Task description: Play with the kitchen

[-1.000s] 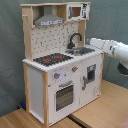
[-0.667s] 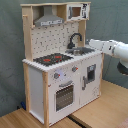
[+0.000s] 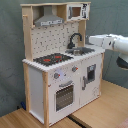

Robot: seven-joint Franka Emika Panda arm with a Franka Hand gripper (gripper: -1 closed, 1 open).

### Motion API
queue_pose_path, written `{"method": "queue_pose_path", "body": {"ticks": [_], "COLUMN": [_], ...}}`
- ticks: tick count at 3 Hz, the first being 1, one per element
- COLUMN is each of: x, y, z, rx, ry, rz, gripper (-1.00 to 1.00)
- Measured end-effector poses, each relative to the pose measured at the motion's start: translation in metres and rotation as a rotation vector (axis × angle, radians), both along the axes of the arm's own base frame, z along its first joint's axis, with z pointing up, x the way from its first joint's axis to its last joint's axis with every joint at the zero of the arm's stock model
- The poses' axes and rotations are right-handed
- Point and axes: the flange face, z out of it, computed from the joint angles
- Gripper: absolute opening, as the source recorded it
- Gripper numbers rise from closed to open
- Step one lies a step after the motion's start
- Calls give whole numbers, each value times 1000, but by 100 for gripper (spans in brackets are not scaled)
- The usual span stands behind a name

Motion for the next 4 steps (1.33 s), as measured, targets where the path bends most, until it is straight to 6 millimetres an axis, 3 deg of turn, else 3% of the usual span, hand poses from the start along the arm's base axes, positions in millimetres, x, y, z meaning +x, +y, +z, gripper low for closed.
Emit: {"method": "queue_pose_path", "body": {"ticks": [2, 4], "x": [39, 75], "y": [-30, -41], "z": [25, 44], "rx": [-67, -130], "ry": [45, 91], "rz": [5, 35], "gripper": [100, 100]}}
